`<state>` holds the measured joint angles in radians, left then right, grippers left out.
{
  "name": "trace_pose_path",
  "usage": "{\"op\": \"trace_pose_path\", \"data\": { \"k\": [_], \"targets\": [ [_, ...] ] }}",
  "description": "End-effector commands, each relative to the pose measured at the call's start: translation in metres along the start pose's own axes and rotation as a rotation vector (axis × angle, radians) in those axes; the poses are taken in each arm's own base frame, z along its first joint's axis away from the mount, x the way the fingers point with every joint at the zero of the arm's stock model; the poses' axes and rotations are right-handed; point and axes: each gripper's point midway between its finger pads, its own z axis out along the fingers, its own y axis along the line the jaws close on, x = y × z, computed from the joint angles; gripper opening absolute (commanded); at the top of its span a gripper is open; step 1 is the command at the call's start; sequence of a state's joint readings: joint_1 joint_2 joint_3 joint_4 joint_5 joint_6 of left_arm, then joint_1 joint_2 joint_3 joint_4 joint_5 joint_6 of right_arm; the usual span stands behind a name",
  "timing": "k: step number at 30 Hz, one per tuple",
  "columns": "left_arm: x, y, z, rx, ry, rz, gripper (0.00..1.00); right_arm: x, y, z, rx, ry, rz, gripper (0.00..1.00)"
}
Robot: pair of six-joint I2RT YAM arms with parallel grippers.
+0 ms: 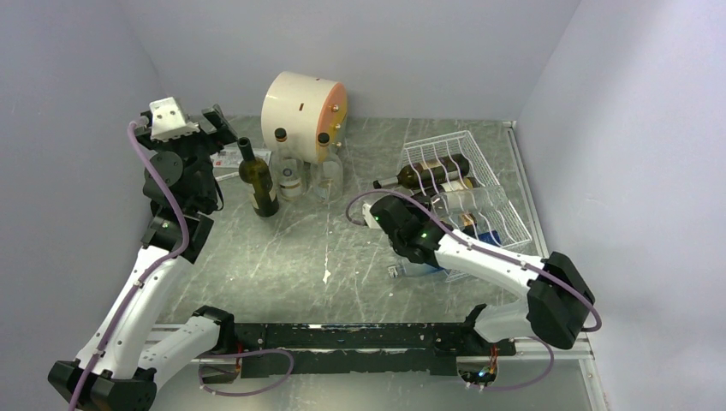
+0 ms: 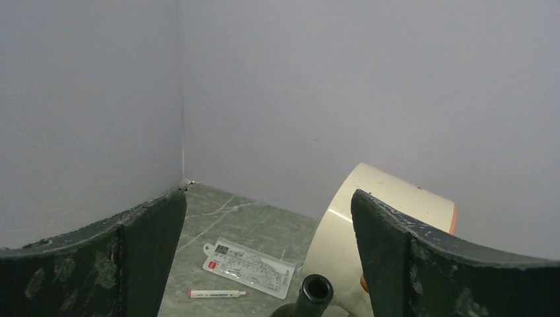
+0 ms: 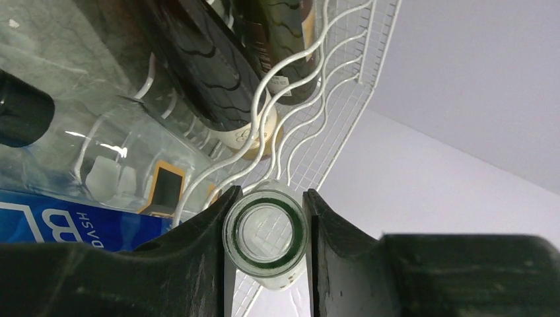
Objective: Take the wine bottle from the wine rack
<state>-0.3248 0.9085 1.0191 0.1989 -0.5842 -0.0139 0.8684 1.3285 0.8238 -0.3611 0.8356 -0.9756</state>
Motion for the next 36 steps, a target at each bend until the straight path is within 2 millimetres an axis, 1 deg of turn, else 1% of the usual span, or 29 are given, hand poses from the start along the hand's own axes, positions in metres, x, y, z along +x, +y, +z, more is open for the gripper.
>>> {"op": "trace_pose_path", "data": {
  "k": [1, 3, 5, 8, 10, 13, 16, 18, 20, 22, 24, 26, 29, 31, 33, 36],
  "targets": [
    [-0.009, 0.002, 0.0, -0.016, -0.032, -0.018, 0.98, 0.005, -0.031, -0.01, 0.095, 0.016, 0.115, 0.0],
    [-0.007, -0.001, 0.0, -0.008, -0.026, -0.019, 0.98, 0.007, -0.038, -0.014, 0.112, 0.016, 0.147, 0.0],
    [-0.006, -0.001, 0.0, -0.008, -0.027, -0.014, 0.98, 0.009, -0.05, -0.022, 0.136, -0.005, 0.207, 0.0],
    [-0.006, -0.001, 0.0, -0.013, -0.025, -0.017, 0.98, 0.007, -0.074, -0.04, 0.144, -0.074, 0.36, 0.0],
    [-0.007, -0.001, -0.002, -0.008, -0.032, -0.018, 0.98, 0.007, -0.095, -0.055, 0.167, -0.129, 0.443, 0.0],
    [-0.007, 0.0, -0.002, -0.019, -0.035, -0.017, 0.98, 0.01, -0.12, -0.073, 0.221, -0.192, 0.508, 0.0],
    [-0.005, -0.003, -0.002, -0.007, -0.028, -0.015, 0.98, 0.011, -0.137, -0.085, 0.256, -0.238, 0.567, 0.0],
    [-0.004, -0.002, -0.002, -0.012, -0.034, -0.016, 0.98, 0.008, -0.15, -0.093, 0.283, -0.283, 0.626, 0.0],
    [-0.002, -0.003, -0.001, -0.01, -0.026, -0.014, 0.98, 0.0, -0.164, -0.102, 0.289, -0.353, 0.709, 0.0],
    [-0.002, -0.006, -0.002, 0.003, -0.024, -0.012, 0.98, -0.015, -0.176, -0.11, 0.259, -0.438, 0.812, 0.0],
    [-0.002, -0.006, -0.002, 0.002, -0.03, -0.008, 0.98, -0.037, -0.182, -0.114, 0.202, -0.534, 0.86, 0.0],
    [-0.002, -0.006, -0.002, 0.001, -0.027, -0.009, 0.98, -0.064, -0.185, -0.121, 0.119, -0.643, 0.895, 0.0],
    [-0.002, -0.006, -0.003, 0.003, -0.031, -0.004, 0.98, -0.095, -0.189, -0.131, 0.038, -0.782, 0.943, 0.0],
    [-0.004, -0.005, -0.004, -0.003, -0.036, -0.004, 0.98, -0.118, -0.19, -0.139, -0.036, -0.885, 0.966, 0.0],
    [-0.005, -0.006, -0.004, 0.002, -0.036, -0.004, 0.98, -0.146, -0.185, -0.15, -0.14, -1.002, 0.978, 0.0],
    [-0.007, -0.003, -0.005, -0.008, -0.045, -0.003, 0.98, -0.181, -0.183, -0.155, -0.24, -1.12, 1.037, 0.0]
  ]
}}
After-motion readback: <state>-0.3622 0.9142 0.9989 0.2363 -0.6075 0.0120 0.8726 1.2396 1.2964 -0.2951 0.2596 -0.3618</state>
